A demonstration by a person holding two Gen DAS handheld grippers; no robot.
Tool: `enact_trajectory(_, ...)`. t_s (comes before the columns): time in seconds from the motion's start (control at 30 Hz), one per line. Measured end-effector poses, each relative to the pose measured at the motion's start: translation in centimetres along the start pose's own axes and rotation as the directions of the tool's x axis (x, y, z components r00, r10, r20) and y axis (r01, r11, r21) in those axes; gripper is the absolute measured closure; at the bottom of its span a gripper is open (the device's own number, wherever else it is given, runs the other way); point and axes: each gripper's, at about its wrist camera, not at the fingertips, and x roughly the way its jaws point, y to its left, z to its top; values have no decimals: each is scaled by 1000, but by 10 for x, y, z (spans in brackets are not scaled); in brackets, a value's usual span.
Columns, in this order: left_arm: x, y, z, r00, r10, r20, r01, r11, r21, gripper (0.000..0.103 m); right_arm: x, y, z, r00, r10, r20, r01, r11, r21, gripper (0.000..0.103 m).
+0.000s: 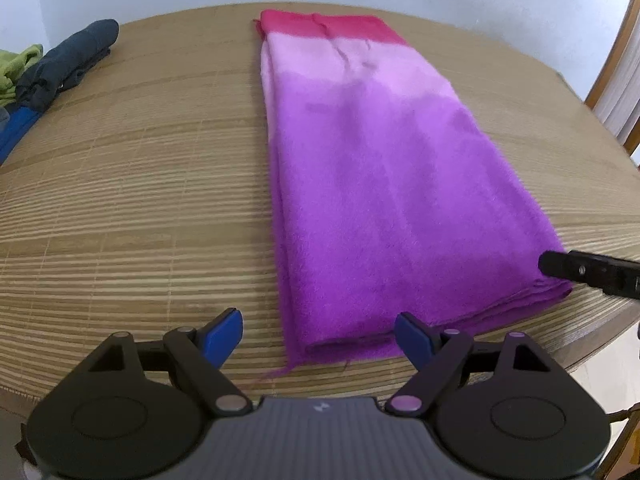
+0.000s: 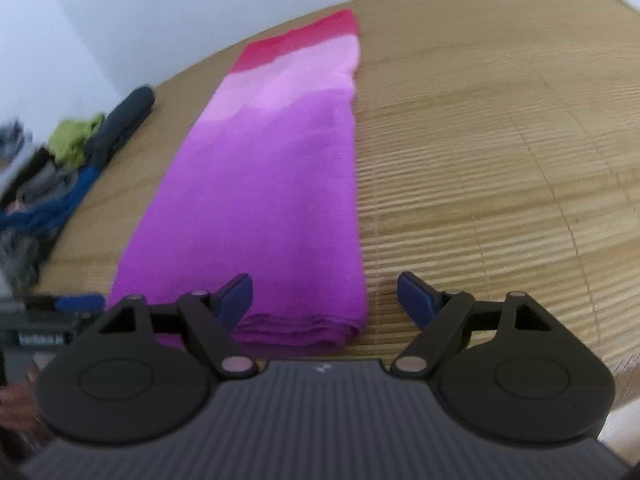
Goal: Fold clothes
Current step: 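Grasp the purple end of the strip with both grippers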
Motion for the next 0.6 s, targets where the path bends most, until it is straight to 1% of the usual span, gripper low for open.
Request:
enact_trajectory(0.07, 2, -2, -2, 1000, 9, -5, -8, 1000, 17, 17, 2, 10, -5, 1000, -29, 8, 29, 997, -72, 20)
enact_trajectory(0.17, 3, -4, -2, 1000, 4, 5, -5, 1000, 18, 17, 6, 23, -11, 998, -68, 6, 68, 979, -193, 20)
enact_trajectory(0.23, 4, -3, -2, 1000, -1, 13, 1, 1000, 5, 17, 6, 26, -13, 998, -66, 8, 66, 975, -211, 20)
enact_trajectory(0.27, 3, -1, -2, 1000, -12, 16, 12, 1000, -9, 17, 5, 25, -13, 999, -46, 7, 46, 979, -199, 20)
enact_trajectory(0.3, 2, 3, -2, 999, -34, 19, 35, 999, -30, 17, 4, 21, -12, 1000, -4, 0, 4, 986, -169, 20)
enact_trajectory(0.37, 0, 10, -2, 996, -80, 28, 82, 994, -75, 17, 1, 12, -9, 995, 96, -19, -97, 993, -72, 20)
enact_trajectory(0.4, -1, 13, -1, 995, -95, 32, 98, 990, -98, 17, 1, 8, -8, 993, 114, -19, -115, 993, -39, 21)
enact_trajectory(0.5, -1, 18, -1, 992, -116, 41, 121, 982, -148, 17, 2, 4, -6, 993, 122, -3, -122, 992, -8, 21)
enact_trajectory(0.6, 1, 16, 1, 994, -101, 45, 108, 981, -163, 18, 3, 2, -4, 991, 130, 4, -130, 991, 14, 21)
